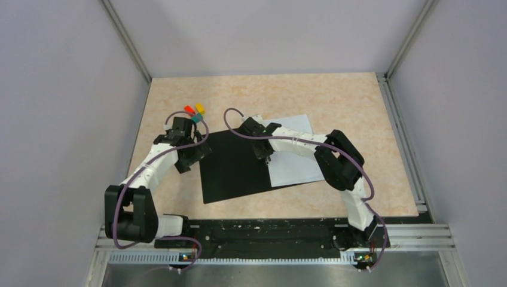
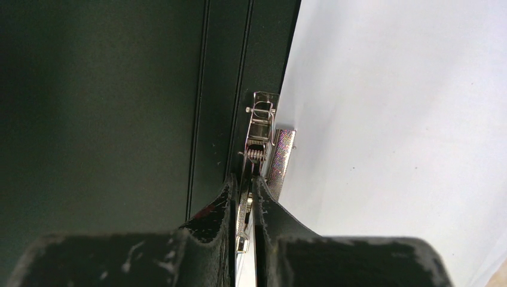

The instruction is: Put the files into the folder

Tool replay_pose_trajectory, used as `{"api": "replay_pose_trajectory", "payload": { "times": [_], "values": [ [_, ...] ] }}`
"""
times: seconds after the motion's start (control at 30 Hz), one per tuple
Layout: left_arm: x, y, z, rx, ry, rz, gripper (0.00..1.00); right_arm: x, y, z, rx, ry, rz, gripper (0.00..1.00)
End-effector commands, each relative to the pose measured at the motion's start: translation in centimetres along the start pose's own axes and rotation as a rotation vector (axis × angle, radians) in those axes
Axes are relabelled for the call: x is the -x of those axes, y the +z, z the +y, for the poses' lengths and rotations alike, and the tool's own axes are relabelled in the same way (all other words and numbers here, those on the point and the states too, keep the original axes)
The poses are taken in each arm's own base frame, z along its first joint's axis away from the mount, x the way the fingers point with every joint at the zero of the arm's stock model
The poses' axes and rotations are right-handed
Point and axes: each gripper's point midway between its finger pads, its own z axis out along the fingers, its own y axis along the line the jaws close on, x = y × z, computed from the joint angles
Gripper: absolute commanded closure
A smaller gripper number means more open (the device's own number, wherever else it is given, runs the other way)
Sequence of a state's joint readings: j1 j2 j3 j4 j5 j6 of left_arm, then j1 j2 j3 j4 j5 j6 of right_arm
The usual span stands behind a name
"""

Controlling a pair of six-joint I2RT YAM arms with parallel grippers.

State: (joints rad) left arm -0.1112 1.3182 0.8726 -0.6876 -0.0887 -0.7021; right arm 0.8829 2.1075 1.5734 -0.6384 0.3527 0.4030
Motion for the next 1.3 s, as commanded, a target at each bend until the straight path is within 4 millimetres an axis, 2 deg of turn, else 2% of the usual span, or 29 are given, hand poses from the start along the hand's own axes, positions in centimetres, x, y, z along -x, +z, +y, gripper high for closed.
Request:
{"api": "replay_pose_trajectory", "payload": {
  "times": [0.0,0.43,0.67,0.8,0.97,1.13,1.27],
  "values": [
    [-0.1,0.4,-0.8,-0.067,0.012,0.026,0.02,0.2,-1.0,-0.6,0.074,0.049,0.006,1.00],
    [-0.9,1.7,-1.9,-0.153,0.037,0.132,0.01,3.0,-5.3,-3.3,0.236,0.151,-0.073,1.00],
    [-1.6,2.2,-3.7,-0.249,0.046,0.191,0.02,3.3,-6.2,-3.8,0.280,0.167,-0.086,1.00],
    [-1.8,1.8,-5.0,-0.323,0.038,0.206,0.01,3.2,-6.3,-4.2,0.285,0.170,-0.084,1.00],
    [-1.3,-0.1,-7.2,-0.455,0.029,0.194,0.01,2.8,-6.0,-4.4,0.286,0.173,-0.080,1.00],
    [-0.9,-3.9,-10.0,-0.644,0.034,0.183,0.01,2.2,-5.0,-3.6,0.320,0.185,-0.059,1.00],
    [-0.6,-7.0,-11.2,-0.757,0.056,0.159,0.01,1.8,-4.1,-3.0,0.332,0.199,-0.043,1.00]
  ]
}}
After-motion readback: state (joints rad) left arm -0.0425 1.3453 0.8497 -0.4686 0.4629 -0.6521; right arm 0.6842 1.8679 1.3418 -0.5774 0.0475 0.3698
